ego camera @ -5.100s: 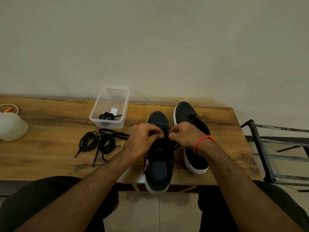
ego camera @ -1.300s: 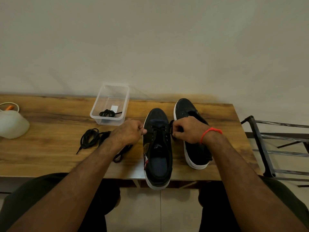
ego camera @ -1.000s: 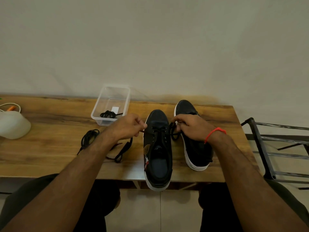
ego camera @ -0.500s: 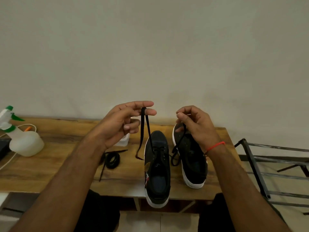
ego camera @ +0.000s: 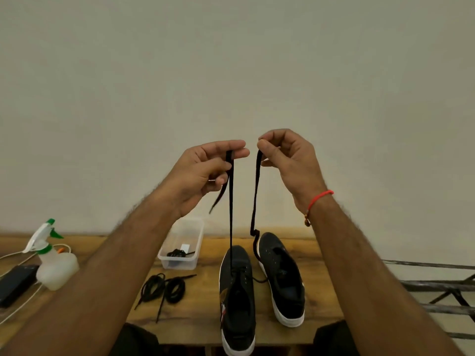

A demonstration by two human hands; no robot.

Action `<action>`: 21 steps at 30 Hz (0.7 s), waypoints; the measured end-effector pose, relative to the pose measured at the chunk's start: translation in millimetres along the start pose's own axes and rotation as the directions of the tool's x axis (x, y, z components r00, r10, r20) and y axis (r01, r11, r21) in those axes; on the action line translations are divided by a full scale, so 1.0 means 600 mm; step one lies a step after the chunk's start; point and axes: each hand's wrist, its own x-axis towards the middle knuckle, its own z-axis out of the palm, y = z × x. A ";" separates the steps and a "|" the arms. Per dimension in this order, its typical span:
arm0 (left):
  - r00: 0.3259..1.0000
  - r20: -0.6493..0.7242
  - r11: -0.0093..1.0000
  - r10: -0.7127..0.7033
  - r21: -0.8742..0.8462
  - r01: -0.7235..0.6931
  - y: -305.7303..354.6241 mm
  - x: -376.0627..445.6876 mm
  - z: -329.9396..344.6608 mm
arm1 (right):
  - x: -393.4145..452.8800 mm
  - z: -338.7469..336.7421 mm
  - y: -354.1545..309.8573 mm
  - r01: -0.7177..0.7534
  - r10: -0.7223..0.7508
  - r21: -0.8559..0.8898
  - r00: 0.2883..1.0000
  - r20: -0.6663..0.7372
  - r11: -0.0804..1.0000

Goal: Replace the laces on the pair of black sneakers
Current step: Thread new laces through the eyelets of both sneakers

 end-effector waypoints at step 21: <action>0.882 -0.112 0.704 0.457 0.651 -0.282 0.178 0.034 0.033 | 0.061 -0.016 -0.125 0.116 -0.119 -0.084 0.992 -0.030 0.990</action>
